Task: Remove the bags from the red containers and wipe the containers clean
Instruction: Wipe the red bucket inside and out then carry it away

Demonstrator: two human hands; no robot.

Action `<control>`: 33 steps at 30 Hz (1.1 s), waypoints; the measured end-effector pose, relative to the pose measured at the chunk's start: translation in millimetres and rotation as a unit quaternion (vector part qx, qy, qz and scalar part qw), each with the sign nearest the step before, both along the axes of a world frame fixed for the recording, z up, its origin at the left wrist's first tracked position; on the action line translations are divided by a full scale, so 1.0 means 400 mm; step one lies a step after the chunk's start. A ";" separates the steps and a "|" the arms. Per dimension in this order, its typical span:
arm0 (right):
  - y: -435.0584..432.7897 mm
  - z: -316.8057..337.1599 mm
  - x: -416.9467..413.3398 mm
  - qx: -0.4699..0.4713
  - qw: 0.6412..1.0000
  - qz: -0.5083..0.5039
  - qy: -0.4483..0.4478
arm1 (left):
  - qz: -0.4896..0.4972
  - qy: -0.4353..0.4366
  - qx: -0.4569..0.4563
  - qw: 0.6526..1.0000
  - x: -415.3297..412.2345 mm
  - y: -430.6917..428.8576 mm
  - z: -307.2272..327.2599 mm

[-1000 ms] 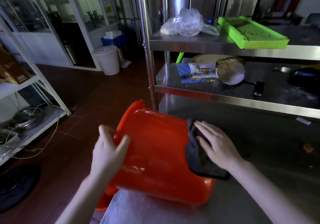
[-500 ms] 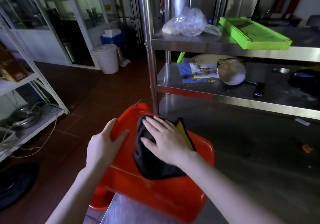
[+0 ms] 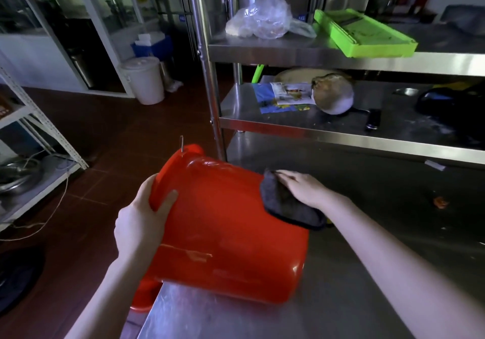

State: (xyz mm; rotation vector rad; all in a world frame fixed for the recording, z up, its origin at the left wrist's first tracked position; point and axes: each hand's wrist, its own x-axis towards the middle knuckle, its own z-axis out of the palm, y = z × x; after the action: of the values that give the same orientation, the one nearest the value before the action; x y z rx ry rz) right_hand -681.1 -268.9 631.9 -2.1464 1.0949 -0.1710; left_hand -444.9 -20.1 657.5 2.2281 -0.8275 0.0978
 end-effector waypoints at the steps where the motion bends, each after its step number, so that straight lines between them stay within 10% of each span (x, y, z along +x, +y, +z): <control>1: 0.005 -0.001 -0.018 0.003 1.000 0.001 0.004 | -0.004 -0.002 0.001 1.000 -0.003 0.000 0.001; 17: 0.406 0.028 0.114 -0.396 0.896 0.200 -0.009 | -0.060 0.011 0.009 0.998 0.022 -0.007 0.002; 33: 0.256 -0.125 -0.259 -0.223 0.972 -0.019 -0.065 | -0.109 0.012 -0.061 0.992 0.107 -0.074 0.109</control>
State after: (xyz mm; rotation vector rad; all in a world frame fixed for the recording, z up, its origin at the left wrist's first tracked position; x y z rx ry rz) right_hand -784.6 -166.4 582.0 -2.4628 1.0968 -0.6189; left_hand -402.2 -49.5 701.3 2.0091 -1.0180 0.0175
